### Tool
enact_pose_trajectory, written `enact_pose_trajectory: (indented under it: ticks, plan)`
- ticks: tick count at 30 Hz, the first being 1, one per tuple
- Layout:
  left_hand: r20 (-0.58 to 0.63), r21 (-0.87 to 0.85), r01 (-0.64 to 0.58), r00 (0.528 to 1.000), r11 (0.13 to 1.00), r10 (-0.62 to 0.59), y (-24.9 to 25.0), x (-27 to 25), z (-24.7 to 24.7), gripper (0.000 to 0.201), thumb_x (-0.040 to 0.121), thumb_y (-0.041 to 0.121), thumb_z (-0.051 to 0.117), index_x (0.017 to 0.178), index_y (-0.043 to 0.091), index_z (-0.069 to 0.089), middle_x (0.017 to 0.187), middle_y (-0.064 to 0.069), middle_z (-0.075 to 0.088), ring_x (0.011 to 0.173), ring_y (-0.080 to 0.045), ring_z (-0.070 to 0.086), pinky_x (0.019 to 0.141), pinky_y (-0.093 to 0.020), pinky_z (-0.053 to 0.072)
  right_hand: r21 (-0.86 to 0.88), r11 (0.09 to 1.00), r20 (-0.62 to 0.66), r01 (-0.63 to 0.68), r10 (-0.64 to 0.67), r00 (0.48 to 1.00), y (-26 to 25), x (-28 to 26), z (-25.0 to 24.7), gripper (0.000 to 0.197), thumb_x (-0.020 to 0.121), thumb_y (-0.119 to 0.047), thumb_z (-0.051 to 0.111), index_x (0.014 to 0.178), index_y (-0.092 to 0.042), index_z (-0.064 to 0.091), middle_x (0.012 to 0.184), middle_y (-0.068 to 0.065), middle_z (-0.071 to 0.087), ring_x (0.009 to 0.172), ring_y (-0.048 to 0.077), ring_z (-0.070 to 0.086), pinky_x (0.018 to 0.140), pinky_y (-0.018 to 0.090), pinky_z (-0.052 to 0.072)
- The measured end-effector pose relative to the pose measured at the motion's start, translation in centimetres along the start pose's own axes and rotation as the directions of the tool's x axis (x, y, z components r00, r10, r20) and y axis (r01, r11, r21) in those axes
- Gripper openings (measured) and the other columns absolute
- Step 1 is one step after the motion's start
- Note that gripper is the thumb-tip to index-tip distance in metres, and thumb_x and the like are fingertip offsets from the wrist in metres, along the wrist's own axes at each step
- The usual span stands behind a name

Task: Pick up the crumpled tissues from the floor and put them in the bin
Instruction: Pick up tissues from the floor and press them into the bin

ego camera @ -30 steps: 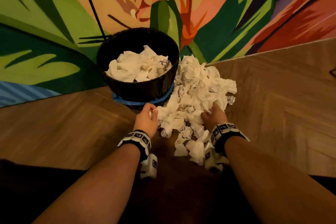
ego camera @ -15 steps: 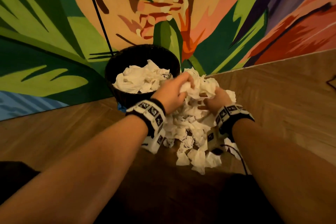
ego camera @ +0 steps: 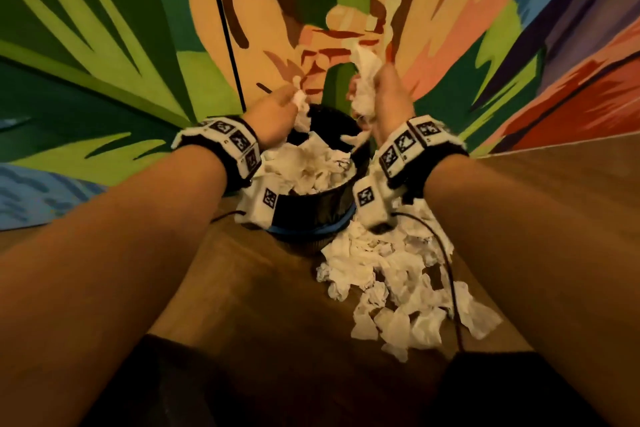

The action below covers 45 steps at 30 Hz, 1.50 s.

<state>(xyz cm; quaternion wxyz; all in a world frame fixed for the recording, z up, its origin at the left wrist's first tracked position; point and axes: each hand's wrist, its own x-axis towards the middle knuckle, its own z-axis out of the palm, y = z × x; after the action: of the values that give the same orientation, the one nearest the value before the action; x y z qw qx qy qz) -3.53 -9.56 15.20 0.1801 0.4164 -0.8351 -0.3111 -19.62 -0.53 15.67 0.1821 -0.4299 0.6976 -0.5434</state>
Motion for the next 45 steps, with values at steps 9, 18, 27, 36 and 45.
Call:
enact_pose_trajectory:
  ticks: [9,18,27,36,45]
  plan:
    - [0.196,0.361,-0.003,0.978,0.933,-0.072,-5.3,-0.8,2.3,0.023,0.076,0.032,0.082,0.094,0.024,0.07,0.106,0.002,0.068,0.099,-0.018,0.06,0.083,-0.029,0.049,-0.401,0.897,0.338,0.187,-0.045,0.94,6.5,-3.9,4.4,0.025,0.087,-0.012,0.065,0.107,-0.019,0.052,0.114,0.003,0.049,0.096,0.022,0.054,0.084,0.031,0.043]
    - [0.266,0.503,-0.012,0.954,0.864,-0.142,-4.9,-1.9,3.9,0.039,0.088,0.037,0.06,0.058,0.012,0.059,0.07,-0.012,0.06,0.056,-0.018,0.05,0.049,-0.029,0.037,-0.624,0.66,0.557,0.418,0.0,0.831,7.1,-4.4,3.9,0.038,0.091,-0.041,0.043,0.086,-0.015,0.07,0.096,0.006,0.06,0.091,0.025,0.055,0.091,0.043,0.047]
    - [0.376,0.682,0.025,0.845,0.731,-0.38,-4.6,-1.7,6.3,0.065,0.095,0.058,0.026,0.152,0.029,0.024,0.156,-0.007,0.032,0.142,-0.03,0.027,0.114,-0.054,0.004,-0.739,0.334,0.645,0.586,0.099,0.757,7.2,-5.2,4.5,0.051,0.088,-0.046,0.006,0.074,-0.023,0.05,0.069,0.001,0.047,0.083,0.021,0.043,0.085,0.042,0.023]
    - [0.366,0.692,-0.009,0.867,0.722,-0.339,-4.4,-2.1,6.4,0.068,0.09,0.065,0.022,0.153,0.04,0.017,0.158,0.002,0.028,0.144,-0.029,0.023,0.113,-0.058,0.005,-0.724,0.406,0.64,0.558,0.094,0.762,7.4,-4.8,4.4,0.048,0.097,-0.044,0.023,0.058,-0.022,0.041,0.063,-0.002,0.047,0.083,0.022,0.051,0.101,0.044,0.029]
    - [0.119,0.571,0.064,0.98,0.818,-0.16,-3.3,-2.3,2.1,0.054,0.088,0.049,0.03,0.091,0.016,0.072,0.105,-0.009,0.066,0.096,-0.03,0.058,0.098,-0.046,0.04,-0.637,0.667,0.488,0.386,-0.039,0.872,7.5,-4.5,2.1,0.047,0.098,-0.041,0.035,0.083,-0.029,0.078,0.13,-0.008,0.055,0.117,0.018,0.043,0.109,0.041,0.023]
